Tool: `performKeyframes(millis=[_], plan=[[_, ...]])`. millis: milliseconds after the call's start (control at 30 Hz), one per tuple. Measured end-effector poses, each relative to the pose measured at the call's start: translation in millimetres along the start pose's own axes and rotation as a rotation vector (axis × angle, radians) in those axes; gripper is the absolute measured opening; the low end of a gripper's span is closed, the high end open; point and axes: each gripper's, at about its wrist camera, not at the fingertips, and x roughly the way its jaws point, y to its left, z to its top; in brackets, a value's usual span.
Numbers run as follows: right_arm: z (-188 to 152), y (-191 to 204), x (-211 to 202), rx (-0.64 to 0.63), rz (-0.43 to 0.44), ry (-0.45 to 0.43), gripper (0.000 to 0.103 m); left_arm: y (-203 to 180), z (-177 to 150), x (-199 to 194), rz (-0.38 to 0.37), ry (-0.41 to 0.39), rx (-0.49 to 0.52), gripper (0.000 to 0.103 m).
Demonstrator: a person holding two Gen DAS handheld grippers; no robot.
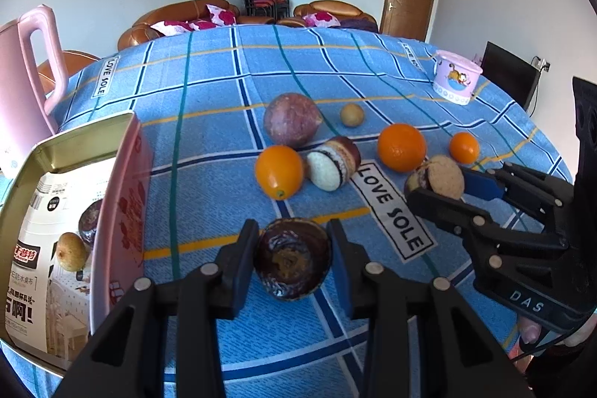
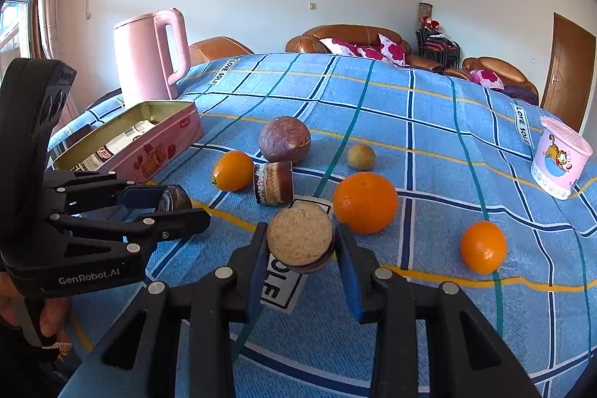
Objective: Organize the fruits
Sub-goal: 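Grasp white-topped round cake with right tool while left tool grasps dark brown fruit, then lift and carry the cake and dark fruit toward the pink tin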
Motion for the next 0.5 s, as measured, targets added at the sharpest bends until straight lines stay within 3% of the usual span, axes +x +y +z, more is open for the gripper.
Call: performKeyframes(millis=[500], plan=[[-1.5, 6.6, -6.8, -0.035, 0.005, -0.045, 0.037, -0.2, -1.9, -16.6, 0.064, -0.110, 0.000, 0.039]])
